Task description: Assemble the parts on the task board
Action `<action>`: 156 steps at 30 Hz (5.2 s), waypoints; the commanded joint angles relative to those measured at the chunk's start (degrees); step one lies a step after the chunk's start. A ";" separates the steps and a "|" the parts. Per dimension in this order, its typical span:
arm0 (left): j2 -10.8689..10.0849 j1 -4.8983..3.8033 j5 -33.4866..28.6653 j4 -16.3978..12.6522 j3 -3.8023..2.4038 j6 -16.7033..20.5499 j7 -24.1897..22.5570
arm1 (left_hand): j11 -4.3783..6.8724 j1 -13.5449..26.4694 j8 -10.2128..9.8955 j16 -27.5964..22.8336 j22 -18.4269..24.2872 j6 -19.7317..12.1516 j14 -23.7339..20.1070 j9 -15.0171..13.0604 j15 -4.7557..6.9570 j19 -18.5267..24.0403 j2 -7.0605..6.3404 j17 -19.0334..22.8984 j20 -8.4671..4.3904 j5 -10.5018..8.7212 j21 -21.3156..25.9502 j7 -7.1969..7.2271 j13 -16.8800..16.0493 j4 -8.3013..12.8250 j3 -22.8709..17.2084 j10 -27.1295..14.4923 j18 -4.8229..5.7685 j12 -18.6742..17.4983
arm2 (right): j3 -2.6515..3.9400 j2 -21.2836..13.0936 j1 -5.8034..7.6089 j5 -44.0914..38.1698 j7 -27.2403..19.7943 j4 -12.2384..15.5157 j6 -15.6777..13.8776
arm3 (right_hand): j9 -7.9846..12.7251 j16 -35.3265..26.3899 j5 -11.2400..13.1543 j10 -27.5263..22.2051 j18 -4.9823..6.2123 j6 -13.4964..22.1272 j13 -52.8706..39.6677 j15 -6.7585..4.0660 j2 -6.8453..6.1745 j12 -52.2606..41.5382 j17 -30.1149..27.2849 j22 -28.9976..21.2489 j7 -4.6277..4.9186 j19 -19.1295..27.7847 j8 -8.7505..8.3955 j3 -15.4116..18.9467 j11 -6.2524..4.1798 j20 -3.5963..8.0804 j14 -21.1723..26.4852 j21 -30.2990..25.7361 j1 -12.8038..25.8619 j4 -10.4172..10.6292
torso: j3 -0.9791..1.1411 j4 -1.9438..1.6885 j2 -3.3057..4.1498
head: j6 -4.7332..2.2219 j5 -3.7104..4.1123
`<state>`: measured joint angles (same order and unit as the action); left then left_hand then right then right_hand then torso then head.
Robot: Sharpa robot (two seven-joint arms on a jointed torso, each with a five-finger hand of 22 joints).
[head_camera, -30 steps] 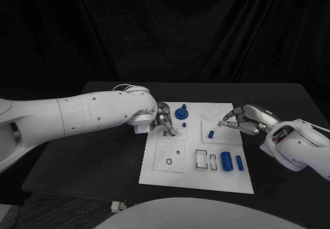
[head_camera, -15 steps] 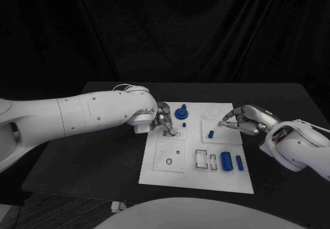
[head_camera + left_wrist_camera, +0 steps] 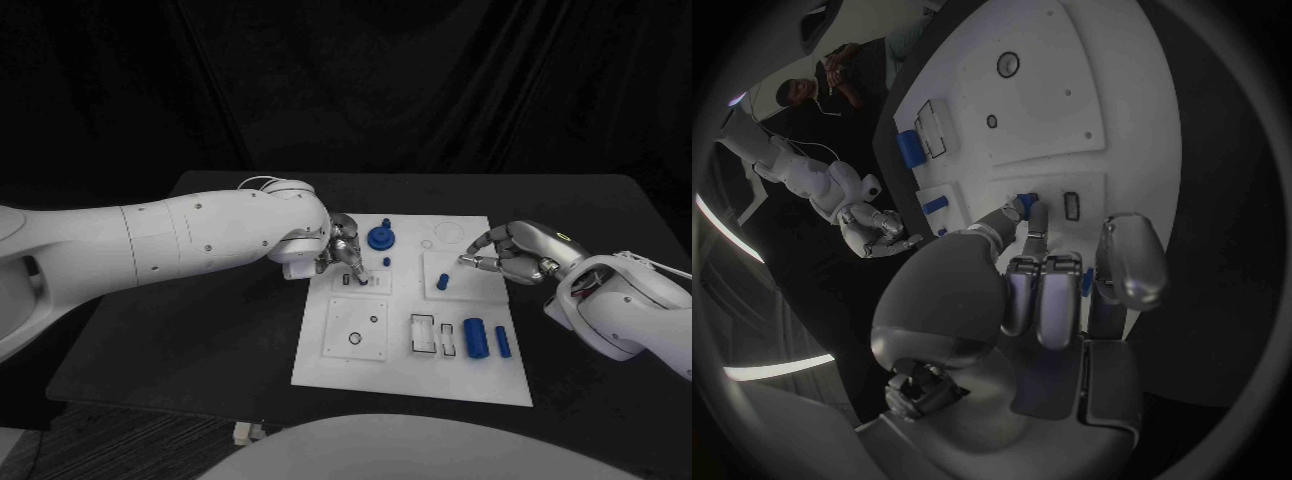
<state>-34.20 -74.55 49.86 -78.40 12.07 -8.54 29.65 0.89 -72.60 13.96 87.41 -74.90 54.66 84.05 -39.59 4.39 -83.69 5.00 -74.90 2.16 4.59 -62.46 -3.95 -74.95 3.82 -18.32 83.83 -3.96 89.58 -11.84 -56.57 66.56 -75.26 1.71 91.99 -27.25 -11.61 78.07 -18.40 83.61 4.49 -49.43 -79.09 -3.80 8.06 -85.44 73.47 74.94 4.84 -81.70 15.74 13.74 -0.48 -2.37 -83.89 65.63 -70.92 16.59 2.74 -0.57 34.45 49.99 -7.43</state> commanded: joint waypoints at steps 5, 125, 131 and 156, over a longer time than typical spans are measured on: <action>0.14 0.13 0.40 0.24 0.12 0.80 0.29 | -0.33 1.58 0.25 0.17 -9.08 0.06 5.32 -0.30 -0.50 -0.01 -0.12 -13.64 0.25 -0.65 -0.01 -0.20 -14.91 4.03 -4.86 6.01 -0.59 0.10 | 0.03 -0.04 -0.15 -0.05 0.30 0.04 0.31 | 0.09 -0.38 0.00 2.93 0.37 -0.19 -4.32 -0.33 0.34 0.14 -0.05 8.59 0.10 0.44 -0.02 0.37 -0.13 0.10 -1.93 -0.15 -0.28 -0.01 | 0.01 0.02 0.00 | 0.01 -0.07; 0.84 0.82 0.40 -0.34 0.12 0.84 1.71 | 0.33 6.19 9.87 0.08 -9.08 -2.51 5.29 -11.96 0.16 -0.25 -6.00 -13.53 -0.42 21.00 0.26 0.41 -15.00 4.45 -10.42 6.11 -0.59 0.30 | 0.03 0.09 -0.39 -0.04 0.15 -0.22 0.51 | 0.12 -0.51 -0.23 2.89 0.41 -0.22 -4.28 -0.29 0.26 0.18 -0.16 8.53 0.13 0.54 -0.06 0.52 -0.09 0.06 -1.86 -0.48 -0.58 -0.03 | -0.01 0.00 0.01 | 0.01 -0.31; 0.32 0.81 0.40 -0.89 0.11 1.20 1.68 | 0.36 7.52 10.75 0.13 -9.12 -2.57 5.30 -13.15 0.18 -0.28 -6.53 -13.56 -0.47 22.83 -0.04 0.36 -15.03 5.23 -12.96 6.14 -0.58 0.37 | 0.03 0.00 -0.39 -0.04 0.16 -0.17 0.49 | 0.13 -0.54 -0.23 2.85 0.41 -0.22 -4.21 -0.28 0.29 0.23 -0.21 8.53 0.14 0.54 -0.07 0.55 -0.09 0.05 -1.84 -0.49 -0.55 0.01 | 0.00 -0.01 -0.01 | 0.01 -0.20; -0.42 -0.43 -0.16 -1.53 0.06 -2.01 0.43 | 0.33 9.63 12.76 -0.02 -9.10 -4.02 5.25 -16.60 0.18 -0.06 -6.58 -13.47 -0.51 26.12 -0.20 0.28 -14.91 5.59 -16.34 6.01 -0.60 0.10 | 0.03 0.05 -0.39 0.39 0.13 -0.26 0.56 | 0.14 -0.59 -0.20 2.80 0.43 -0.21 -4.12 -0.28 0.34 0.30 -0.27 8.51 0.14 0.58 -0.09 0.58 -0.09 0.04 -1.82 -0.60 -0.51 0.04 | 0.00 0.00 0.01 | 0.01 -0.13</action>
<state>-34.71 -74.75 50.40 -79.90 12.18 -9.16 31.34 1.52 -63.22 26.42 87.38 -74.91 50.95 84.05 -56.09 4.82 -83.87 -2.00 -74.90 1.53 30.65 -62.47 -3.70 -74.92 -0.25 -24.71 84.02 -3.96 89.80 -11.84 -56.51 66.31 -74.94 1.64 91.71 -26.89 -11.55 77.84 -18.40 83.60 4.48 -49.43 -79.84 -3.83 8.29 -85.49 73.25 74.92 4.84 -81.49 15.74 14.06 -0.48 -2.16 -83.92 65.41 -71.15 16.59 2.72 -0.57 34.42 49.99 -7.58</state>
